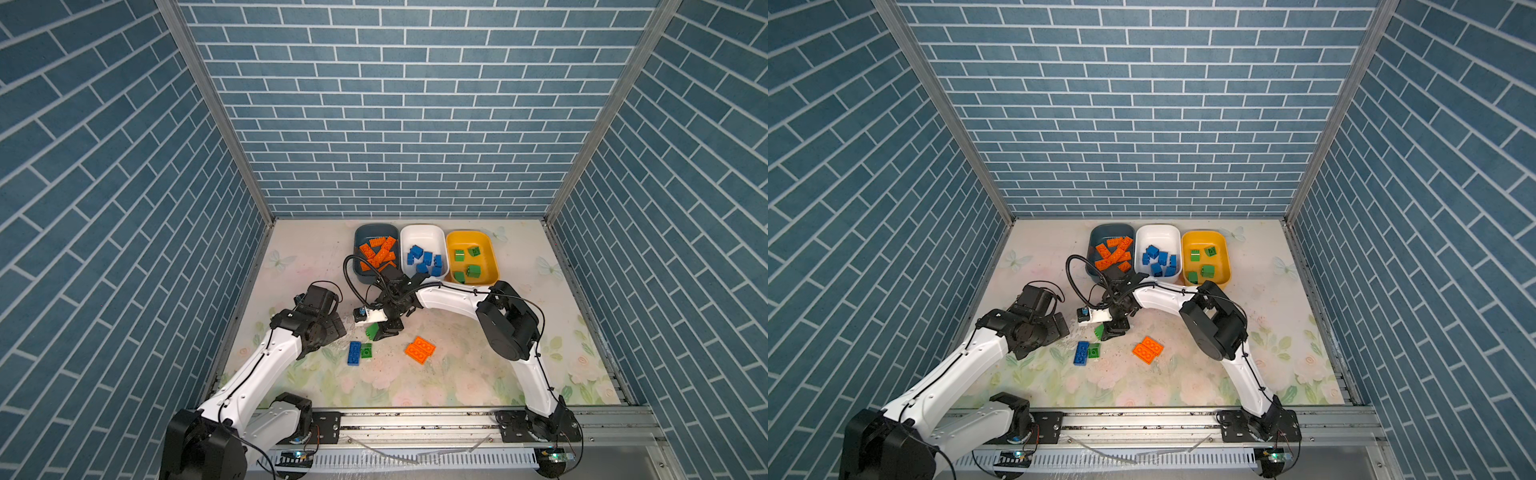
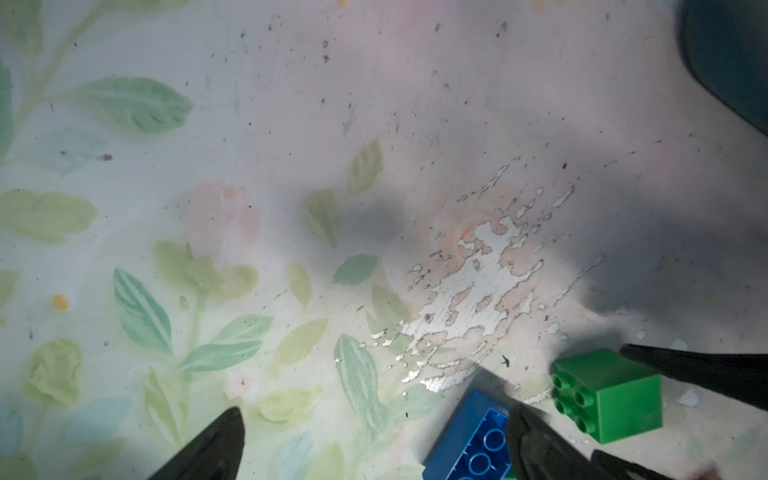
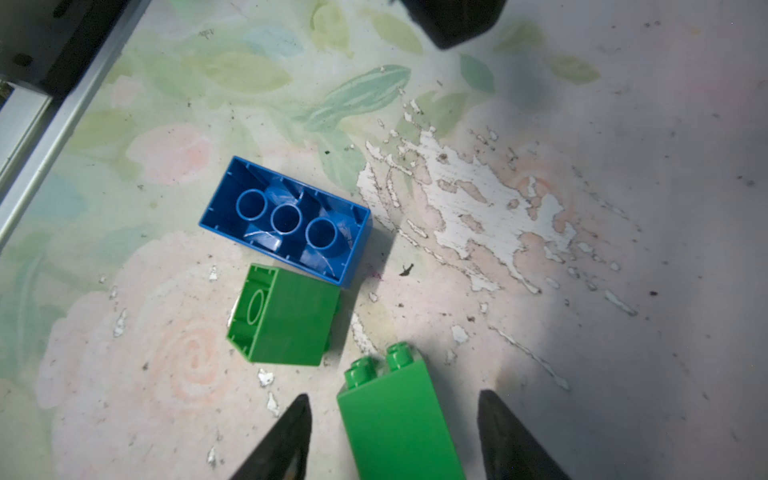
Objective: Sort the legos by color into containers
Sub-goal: 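Move the right gripper back to the green bricks and grasp one, then carry the green brick into the yellow tub with right gripper while left grasps orange brick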
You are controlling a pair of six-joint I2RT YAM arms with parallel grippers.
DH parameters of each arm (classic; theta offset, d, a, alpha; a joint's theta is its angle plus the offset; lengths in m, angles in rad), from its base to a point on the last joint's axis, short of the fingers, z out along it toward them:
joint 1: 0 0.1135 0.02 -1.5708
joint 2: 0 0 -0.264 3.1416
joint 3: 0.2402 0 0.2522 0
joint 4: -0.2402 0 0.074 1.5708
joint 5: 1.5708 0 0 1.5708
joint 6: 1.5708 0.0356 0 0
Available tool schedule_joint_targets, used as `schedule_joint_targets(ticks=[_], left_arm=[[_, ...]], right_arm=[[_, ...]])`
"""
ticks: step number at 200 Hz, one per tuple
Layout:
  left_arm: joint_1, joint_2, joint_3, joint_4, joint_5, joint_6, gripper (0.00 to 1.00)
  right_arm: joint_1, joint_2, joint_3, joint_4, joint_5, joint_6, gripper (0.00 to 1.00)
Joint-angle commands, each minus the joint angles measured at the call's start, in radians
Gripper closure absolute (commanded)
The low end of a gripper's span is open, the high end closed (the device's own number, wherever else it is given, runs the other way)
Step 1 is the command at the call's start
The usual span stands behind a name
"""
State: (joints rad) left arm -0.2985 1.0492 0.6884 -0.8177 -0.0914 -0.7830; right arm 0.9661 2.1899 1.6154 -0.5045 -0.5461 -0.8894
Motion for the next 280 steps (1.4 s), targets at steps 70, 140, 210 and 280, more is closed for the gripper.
schedule_joint_targets(ticks=[70, 140, 210, 280], left_arm=[[-0.155, 0.028, 0.074, 0.011, -0.083, 0.002, 0.01], [-0.539, 0.301, 0.246, 0.167, -0.053, 0.114, 0.01], [-0.805, 0.726, 0.491, 0.083, 0.029, 0.317, 0.01], [-0.804, 0.834, 0.489, 0.141, 0.036, 0.306, 0.04]], right_arm=[[-0.104, -0.291, -0.278, 0.328, -0.065, 0.250, 0.70], [-0.574, -0.650, -0.644, 0.647, 0.421, 0.934, 0.67], [-0.690, -0.536, -0.443, 0.359, 0.573, 1.123, 0.29], [-0.690, -0.608, -0.512, 0.389, 0.571, 1.172, 0.01]])
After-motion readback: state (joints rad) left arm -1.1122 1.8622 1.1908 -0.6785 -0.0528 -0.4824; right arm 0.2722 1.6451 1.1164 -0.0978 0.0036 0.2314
